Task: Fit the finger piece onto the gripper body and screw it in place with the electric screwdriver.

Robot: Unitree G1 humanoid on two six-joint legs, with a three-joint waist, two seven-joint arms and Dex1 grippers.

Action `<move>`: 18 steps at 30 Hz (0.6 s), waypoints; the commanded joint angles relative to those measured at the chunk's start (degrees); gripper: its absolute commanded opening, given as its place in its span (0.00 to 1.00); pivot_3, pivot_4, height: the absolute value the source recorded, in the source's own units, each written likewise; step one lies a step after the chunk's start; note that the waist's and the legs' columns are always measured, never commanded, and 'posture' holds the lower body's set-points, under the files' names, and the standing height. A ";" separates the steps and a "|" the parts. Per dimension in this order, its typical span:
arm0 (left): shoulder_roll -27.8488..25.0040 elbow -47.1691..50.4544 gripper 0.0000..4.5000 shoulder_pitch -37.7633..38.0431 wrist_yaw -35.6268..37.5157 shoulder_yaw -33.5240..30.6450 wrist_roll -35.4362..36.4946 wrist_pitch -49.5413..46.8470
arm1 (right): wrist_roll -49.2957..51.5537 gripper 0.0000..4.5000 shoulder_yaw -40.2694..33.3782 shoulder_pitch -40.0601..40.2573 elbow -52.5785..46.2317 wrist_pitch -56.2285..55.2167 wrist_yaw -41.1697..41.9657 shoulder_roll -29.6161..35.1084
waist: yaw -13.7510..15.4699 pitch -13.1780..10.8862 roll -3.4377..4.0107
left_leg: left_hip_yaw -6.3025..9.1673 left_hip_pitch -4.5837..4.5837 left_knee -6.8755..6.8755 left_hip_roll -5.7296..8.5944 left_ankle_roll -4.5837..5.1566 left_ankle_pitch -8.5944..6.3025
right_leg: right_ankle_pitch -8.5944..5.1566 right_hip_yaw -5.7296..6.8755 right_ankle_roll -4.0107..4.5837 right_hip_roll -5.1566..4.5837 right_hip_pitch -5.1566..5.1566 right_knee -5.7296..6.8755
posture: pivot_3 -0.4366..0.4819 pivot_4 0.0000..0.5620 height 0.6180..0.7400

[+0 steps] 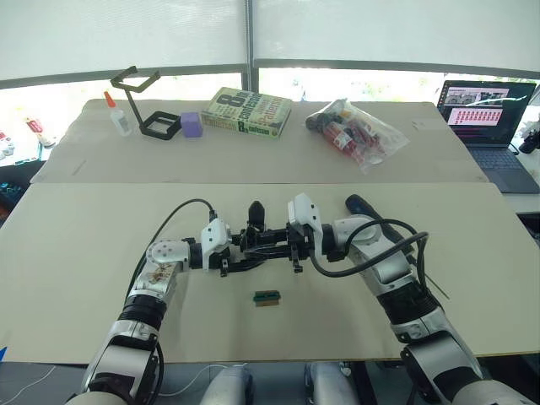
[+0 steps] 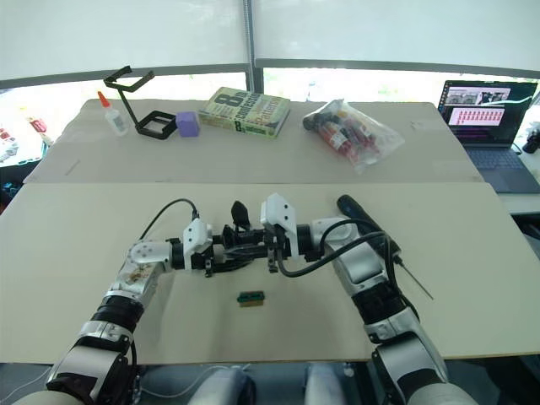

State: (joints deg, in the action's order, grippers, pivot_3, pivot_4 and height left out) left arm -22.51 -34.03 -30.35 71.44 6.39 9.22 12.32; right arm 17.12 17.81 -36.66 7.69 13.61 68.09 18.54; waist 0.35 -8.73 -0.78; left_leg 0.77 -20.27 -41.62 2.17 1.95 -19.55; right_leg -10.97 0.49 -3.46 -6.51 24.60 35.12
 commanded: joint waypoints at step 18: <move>0.49 0.07 0.51 1.90 -0.94 1.34 -0.76 -1.43 | -0.85 0.08 0.58 -1.52 0.16 1.64 1.73 0.35 | -0.18 0.15 0.25 | 0.14 0.10 0.01 -0.01 0.00 0.00 | 0.00 0.12 0.00 -0.01 -0.20 -0.06 | 0.48 0.27 1.00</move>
State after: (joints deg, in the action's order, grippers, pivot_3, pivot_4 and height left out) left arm -22.44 -33.49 -29.61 70.63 6.35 9.22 11.81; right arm 15.96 17.56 -38.35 9.42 14.18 68.70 18.79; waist 0.17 -8.58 -0.53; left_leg 0.91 -20.16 -41.61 2.17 1.95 -19.55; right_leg -10.97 0.61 -3.46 -6.51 24.40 35.07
